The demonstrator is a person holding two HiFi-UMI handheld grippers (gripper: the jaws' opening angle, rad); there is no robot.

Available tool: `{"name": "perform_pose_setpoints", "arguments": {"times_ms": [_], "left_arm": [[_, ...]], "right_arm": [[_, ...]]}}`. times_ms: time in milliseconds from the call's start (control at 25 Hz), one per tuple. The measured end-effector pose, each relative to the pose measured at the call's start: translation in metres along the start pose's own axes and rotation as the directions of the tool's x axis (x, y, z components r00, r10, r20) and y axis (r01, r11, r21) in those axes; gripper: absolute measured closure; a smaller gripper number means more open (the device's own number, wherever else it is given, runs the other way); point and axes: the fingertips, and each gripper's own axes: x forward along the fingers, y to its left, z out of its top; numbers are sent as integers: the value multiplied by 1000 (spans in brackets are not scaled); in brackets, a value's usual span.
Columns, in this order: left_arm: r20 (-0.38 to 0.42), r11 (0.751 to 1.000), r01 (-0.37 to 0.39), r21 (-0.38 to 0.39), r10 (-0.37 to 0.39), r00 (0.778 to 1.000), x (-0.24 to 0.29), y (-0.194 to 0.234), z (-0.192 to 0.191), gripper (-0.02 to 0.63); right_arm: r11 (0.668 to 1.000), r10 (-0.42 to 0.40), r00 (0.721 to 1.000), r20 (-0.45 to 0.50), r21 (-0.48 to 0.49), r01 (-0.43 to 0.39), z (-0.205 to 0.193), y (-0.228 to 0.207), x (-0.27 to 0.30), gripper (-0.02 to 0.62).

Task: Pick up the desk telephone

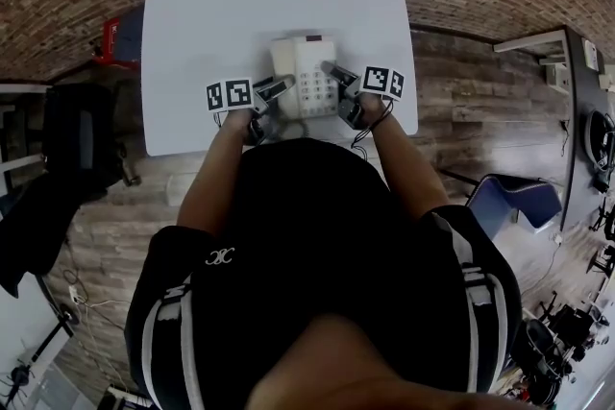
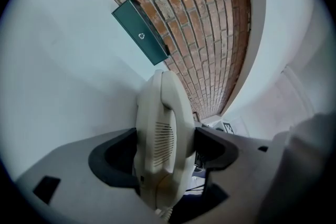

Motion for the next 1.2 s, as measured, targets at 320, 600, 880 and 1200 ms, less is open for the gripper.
{"name": "perform_pose_setpoints", "arguments": {"times_ms": [320,600,880,1200], "left_arm": [[-77,999,-27,46,31,997,-5,-3,-2,291],[-69,997,-29,73,35,997,-13,-14,2,295],[-6,992,-25,122,26,1000,-30,-37,22,295],[78,970,-41,241,23,997,-53,-88,60,296]], "right_arm": [[998,-14,1000,-17,-63,13,1,10,-1,380],[991,-10,1000,0,-136,10,8,30,-6,380],[983,14,999,50,-185,-4,24,63,-12,380],[969,98,987,127,-240,-65,57,117,-30,380]]}}
